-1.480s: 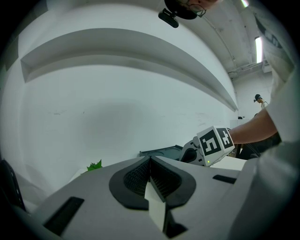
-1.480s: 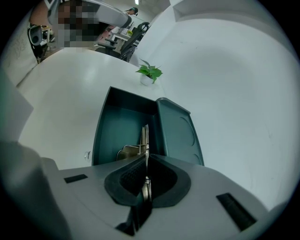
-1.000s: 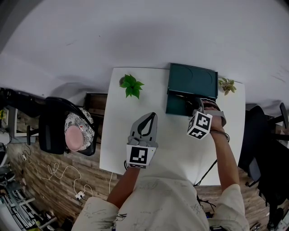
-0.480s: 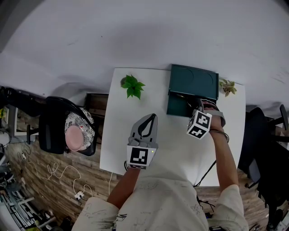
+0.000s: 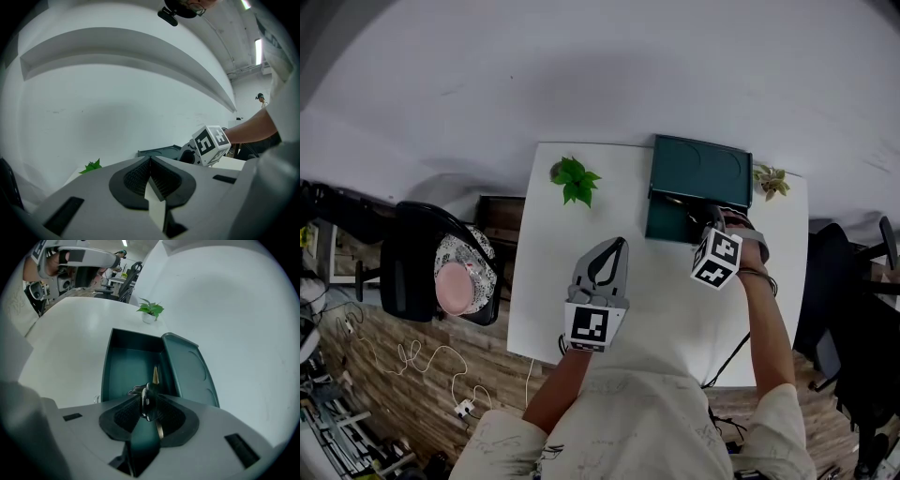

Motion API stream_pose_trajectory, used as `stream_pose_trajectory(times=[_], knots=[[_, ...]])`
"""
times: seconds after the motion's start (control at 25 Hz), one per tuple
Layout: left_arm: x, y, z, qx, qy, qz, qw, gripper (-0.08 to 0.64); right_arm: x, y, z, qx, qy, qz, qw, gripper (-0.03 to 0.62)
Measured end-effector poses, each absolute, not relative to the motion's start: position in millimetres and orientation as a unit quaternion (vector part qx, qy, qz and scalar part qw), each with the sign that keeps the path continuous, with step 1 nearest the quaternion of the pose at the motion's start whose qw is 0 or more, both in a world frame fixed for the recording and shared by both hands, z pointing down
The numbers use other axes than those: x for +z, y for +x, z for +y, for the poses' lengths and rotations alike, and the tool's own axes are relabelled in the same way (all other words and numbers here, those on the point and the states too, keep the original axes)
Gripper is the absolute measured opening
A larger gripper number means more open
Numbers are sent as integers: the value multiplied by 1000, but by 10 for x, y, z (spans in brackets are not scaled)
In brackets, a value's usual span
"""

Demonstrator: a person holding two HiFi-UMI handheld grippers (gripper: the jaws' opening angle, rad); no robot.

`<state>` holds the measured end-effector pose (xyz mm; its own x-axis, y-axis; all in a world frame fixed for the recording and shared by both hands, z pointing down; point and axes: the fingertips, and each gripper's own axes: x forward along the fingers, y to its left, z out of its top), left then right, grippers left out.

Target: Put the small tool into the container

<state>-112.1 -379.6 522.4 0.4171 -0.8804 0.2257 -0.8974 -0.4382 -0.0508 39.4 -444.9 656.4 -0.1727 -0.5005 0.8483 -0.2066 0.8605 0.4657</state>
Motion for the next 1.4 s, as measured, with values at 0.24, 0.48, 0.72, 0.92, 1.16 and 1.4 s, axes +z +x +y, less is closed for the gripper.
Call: stream_pose_trajectory(times=[0.24,0.48,0.72,0.92,1.16,1.4], knots=[[5182,-1113,-3766,106,842,-528,35,6,6512,411,-4391,-121,236,-758,596,117],[5126,-1115,-3723,102,842,-529,28,6,6459,433,-4324,-121,238,-758,595,120],[5056,-1139,-3656,95,843,-529,22,6,6378,439,-4235,-120,245,-758,592,120],[4989,-1151,-3594,92,844,-529,15,6,6293,433,-4147,-118,253,-762,585,120],[4933,-1185,-3506,87,845,-528,9,6,6215,409,-4004,-113,266,-766,575,120],[4896,-1232,-3407,83,845,-528,7,6,6148,383,-3814,-99,282,-771,562,120]])
